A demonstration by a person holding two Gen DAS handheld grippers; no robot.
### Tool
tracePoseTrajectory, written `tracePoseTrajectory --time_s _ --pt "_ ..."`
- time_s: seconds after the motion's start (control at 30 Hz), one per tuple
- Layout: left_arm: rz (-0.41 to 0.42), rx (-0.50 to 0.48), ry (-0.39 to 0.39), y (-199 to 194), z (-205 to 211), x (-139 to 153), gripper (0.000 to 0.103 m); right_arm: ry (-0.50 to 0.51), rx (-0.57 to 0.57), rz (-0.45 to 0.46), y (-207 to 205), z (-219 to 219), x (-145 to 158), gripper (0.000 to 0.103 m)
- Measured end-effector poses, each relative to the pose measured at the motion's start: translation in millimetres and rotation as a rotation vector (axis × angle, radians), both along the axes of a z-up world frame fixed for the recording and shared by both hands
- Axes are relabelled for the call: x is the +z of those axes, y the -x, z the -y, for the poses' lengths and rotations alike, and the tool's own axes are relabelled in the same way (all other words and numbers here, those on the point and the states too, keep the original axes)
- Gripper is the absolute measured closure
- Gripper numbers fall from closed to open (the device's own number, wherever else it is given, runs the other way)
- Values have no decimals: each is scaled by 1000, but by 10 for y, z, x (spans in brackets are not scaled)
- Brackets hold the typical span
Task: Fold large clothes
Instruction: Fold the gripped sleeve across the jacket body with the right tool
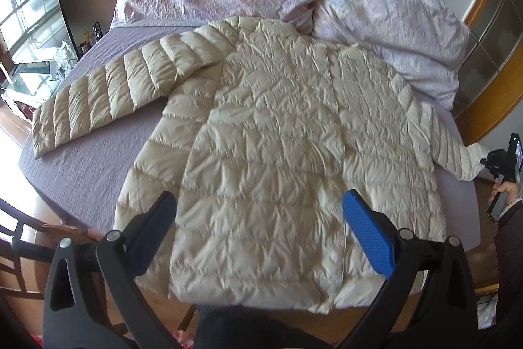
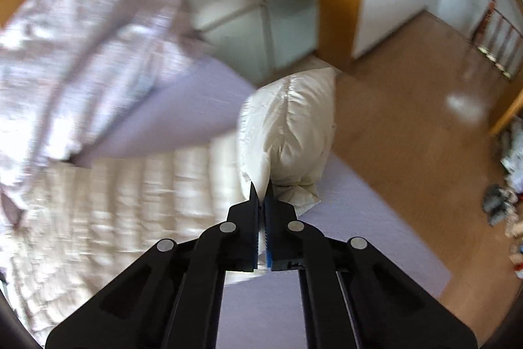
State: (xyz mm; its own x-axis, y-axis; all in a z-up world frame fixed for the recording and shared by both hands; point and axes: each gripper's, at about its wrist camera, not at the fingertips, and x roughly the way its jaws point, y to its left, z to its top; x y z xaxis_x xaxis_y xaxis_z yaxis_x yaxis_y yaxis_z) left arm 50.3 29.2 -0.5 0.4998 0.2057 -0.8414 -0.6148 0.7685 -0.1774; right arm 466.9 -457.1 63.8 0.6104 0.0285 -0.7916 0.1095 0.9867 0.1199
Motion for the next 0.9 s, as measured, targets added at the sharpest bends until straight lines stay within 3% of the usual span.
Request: tracePoseTrajectory --time_s 0.23,0.43,0.57,0.73,0.9 --pt "49 -16 18 -141 -445 46 2 -121 226 3 220 -1274 257 100" --pt "62 8 21 -177 -870 31 2 -107 434 -83 624 -2612 3 100" --pt "35 28 15 -160 -1144 -43 2 -113 508 -139 882 -3111 -196 100" --pt "-9 80 -61 -88 -1413 -127 2 -122 596 -207 1106 -3736 -421 100" --pt "-23 146 -86 8 -1668 -189 2 -59 680 -238 1295 -4335 -625 100"
